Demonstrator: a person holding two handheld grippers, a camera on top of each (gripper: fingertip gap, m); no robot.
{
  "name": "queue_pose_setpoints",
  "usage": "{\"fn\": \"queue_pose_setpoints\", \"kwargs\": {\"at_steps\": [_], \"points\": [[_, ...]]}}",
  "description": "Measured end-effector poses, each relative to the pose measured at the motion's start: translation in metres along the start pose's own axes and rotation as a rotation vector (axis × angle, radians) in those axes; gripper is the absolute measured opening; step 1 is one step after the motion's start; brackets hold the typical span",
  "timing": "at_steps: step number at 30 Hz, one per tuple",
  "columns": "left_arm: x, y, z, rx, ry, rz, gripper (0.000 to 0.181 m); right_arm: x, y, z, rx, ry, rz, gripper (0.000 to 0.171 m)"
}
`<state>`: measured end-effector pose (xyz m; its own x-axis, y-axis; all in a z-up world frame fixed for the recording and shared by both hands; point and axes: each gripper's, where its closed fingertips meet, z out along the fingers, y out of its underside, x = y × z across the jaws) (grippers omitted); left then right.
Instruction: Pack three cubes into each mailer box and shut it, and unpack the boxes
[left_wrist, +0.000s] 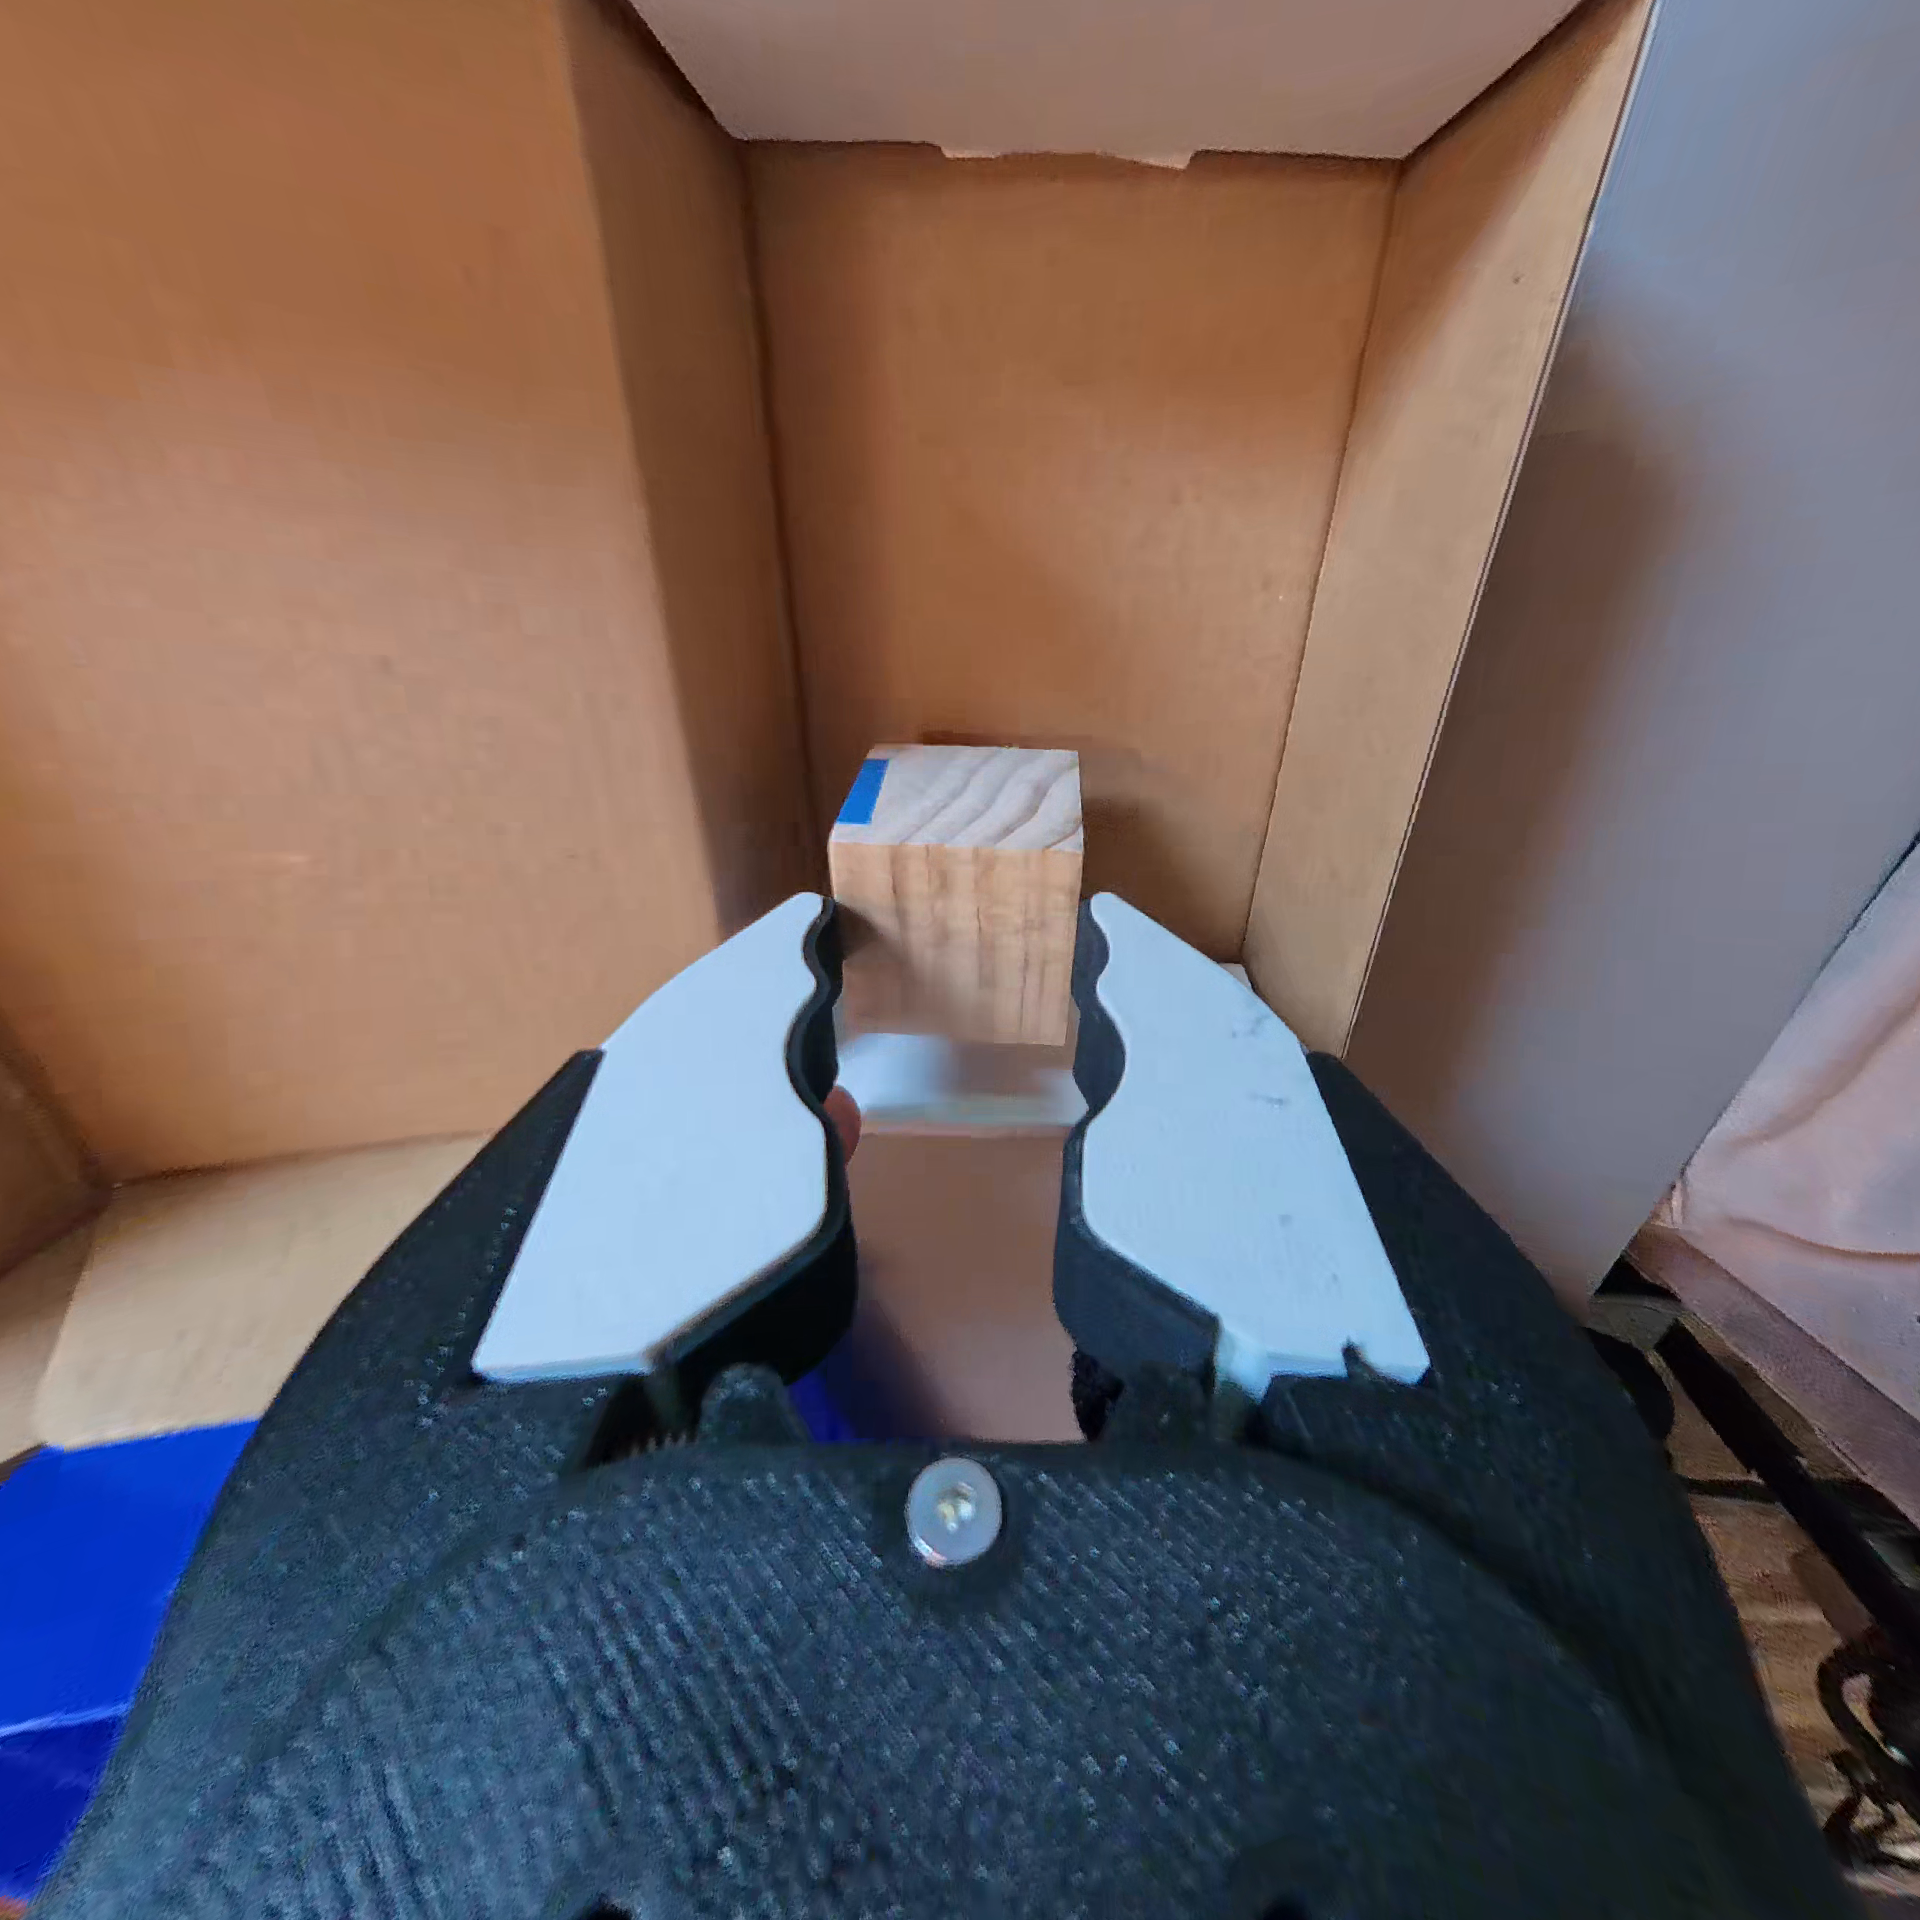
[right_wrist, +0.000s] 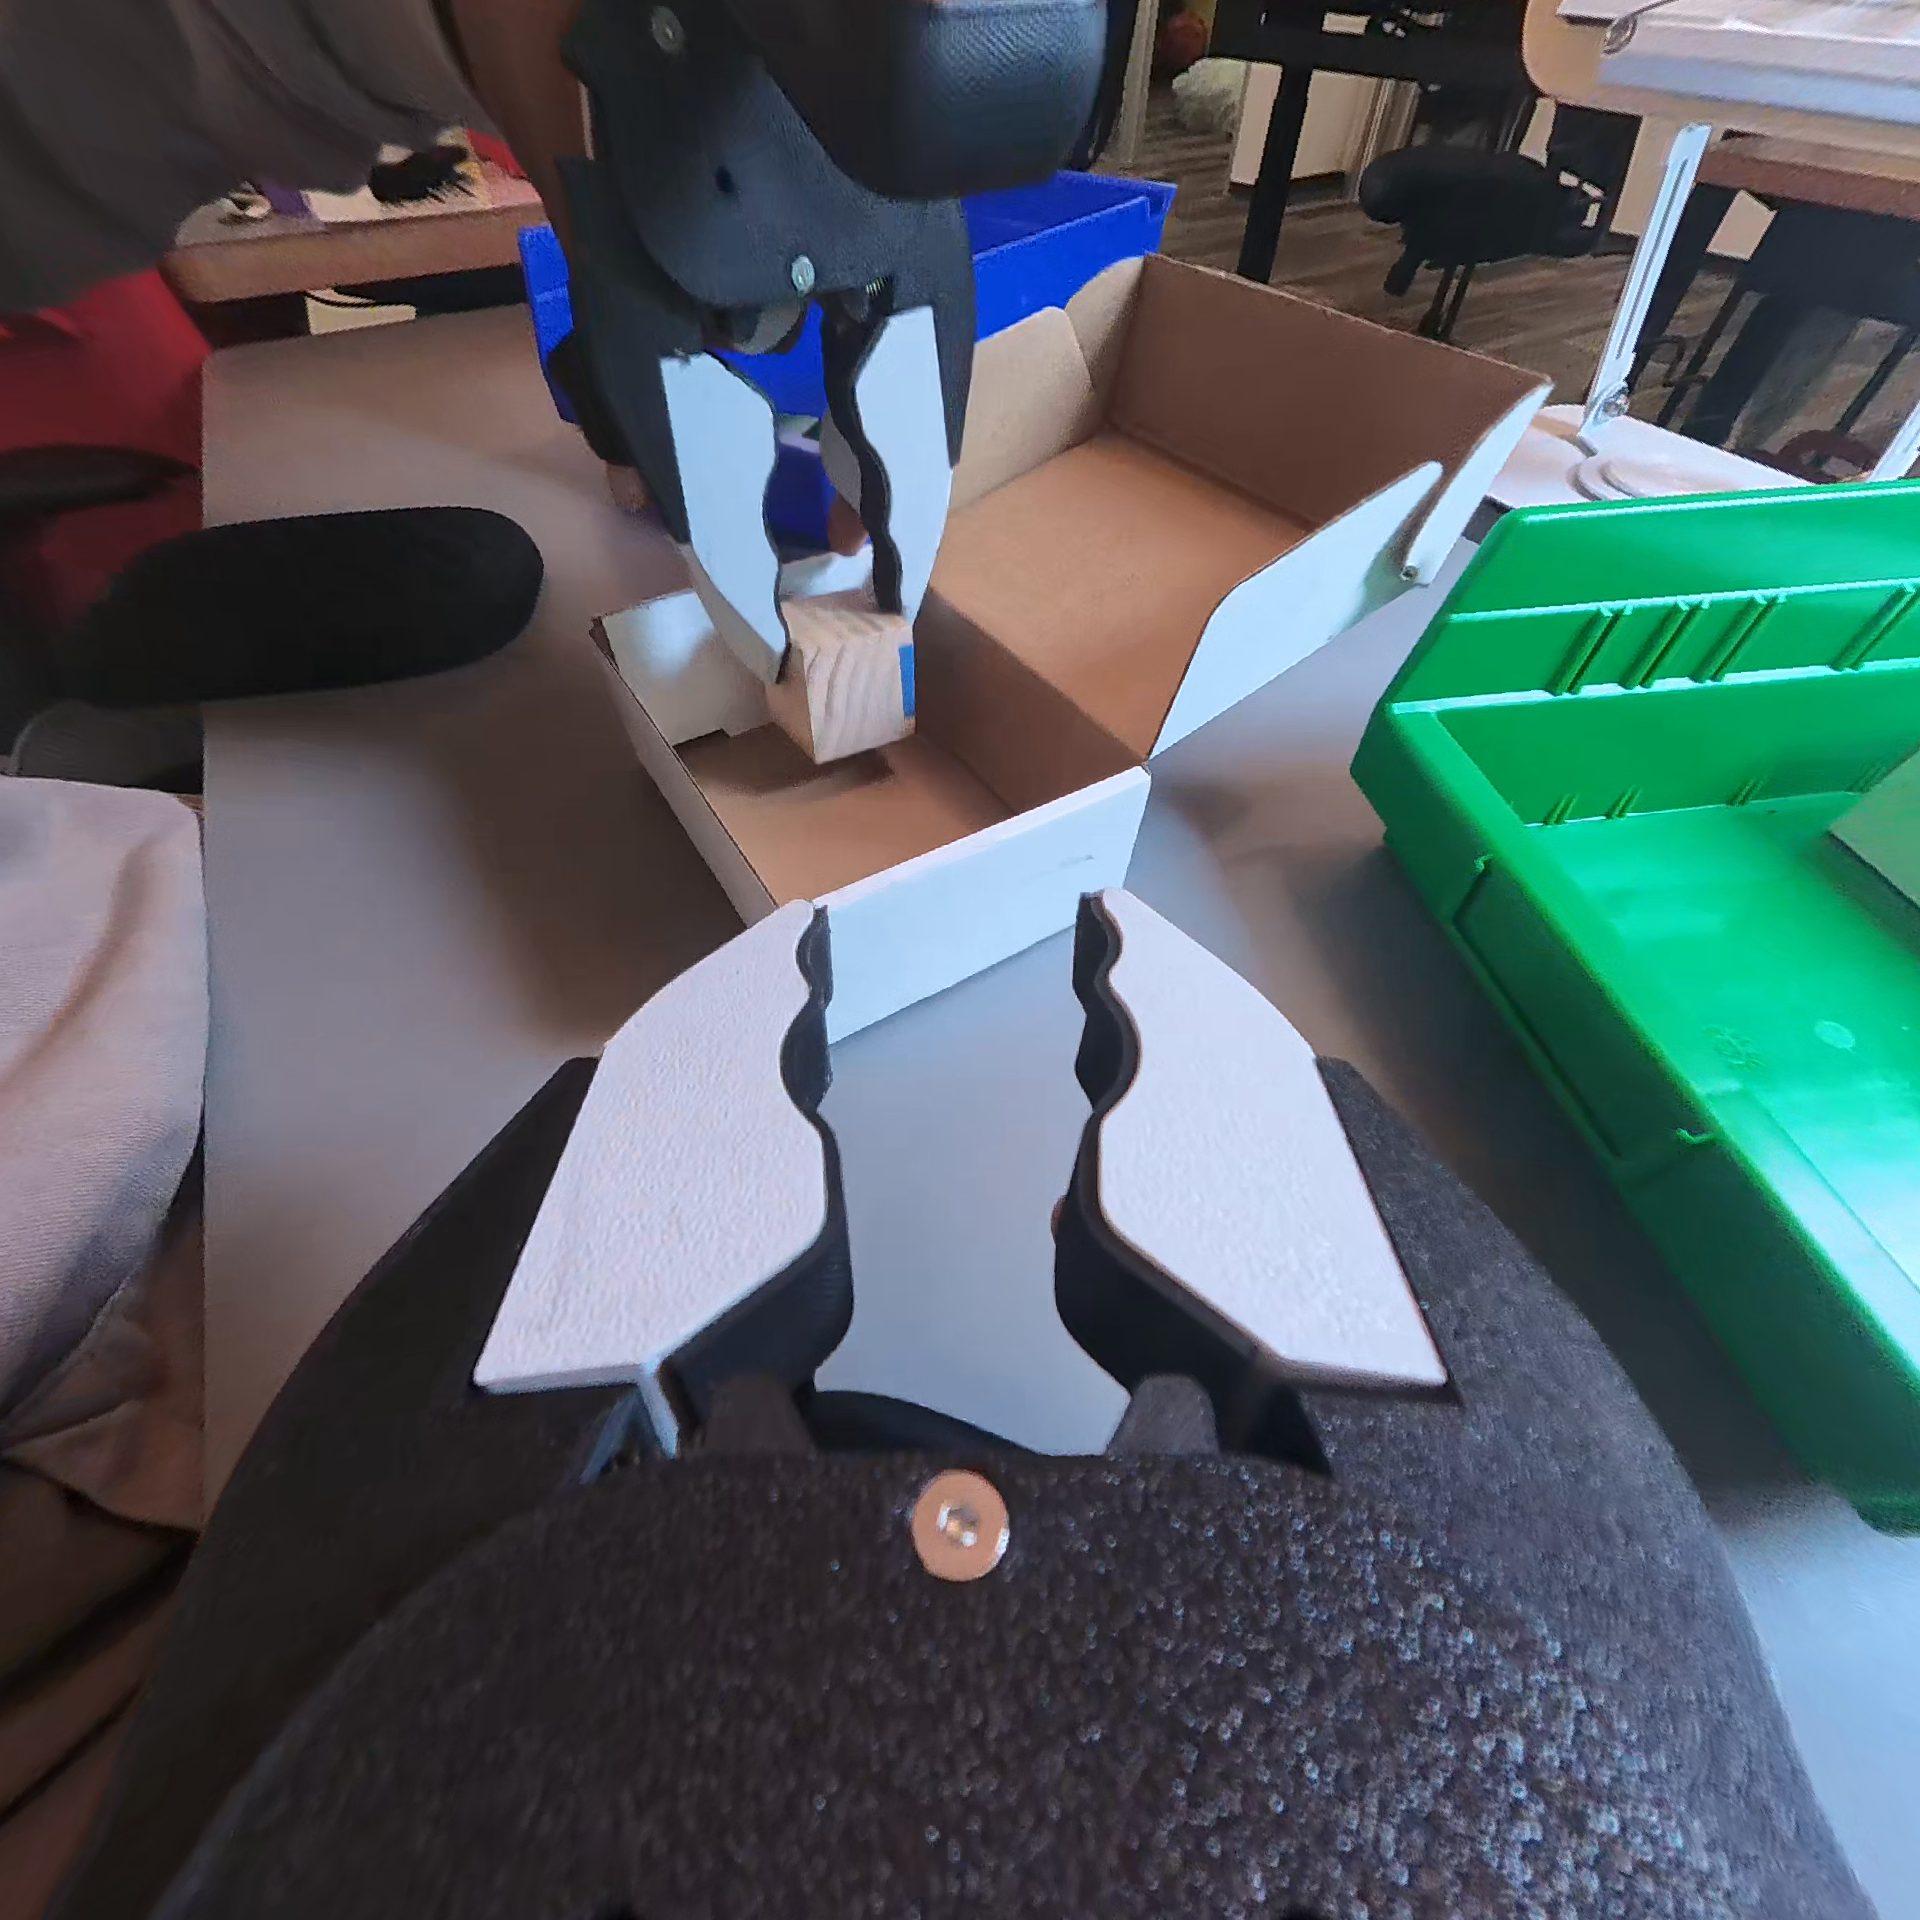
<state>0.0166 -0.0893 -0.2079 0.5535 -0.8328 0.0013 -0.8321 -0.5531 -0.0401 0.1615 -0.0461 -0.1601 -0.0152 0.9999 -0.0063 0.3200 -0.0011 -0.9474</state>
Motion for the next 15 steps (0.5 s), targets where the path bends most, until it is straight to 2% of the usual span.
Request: {"fn": "queue_pose_setpoints", "kwargs": {"at_steps": [11, 15], "points": [[0.003, -0.011, 0.006, 0.064, -0.045, 0.0, 0.043, 0.001, 0.002, 0.002, -0.009, 0.004, 0.005, 0.045], [0.007, -0.016, -0.009, 0.155, -0.053, 0.006, 0.05, 0.003, 0.002, 0.001, -0.001, 0.011, 0.013, 0.044]]}}
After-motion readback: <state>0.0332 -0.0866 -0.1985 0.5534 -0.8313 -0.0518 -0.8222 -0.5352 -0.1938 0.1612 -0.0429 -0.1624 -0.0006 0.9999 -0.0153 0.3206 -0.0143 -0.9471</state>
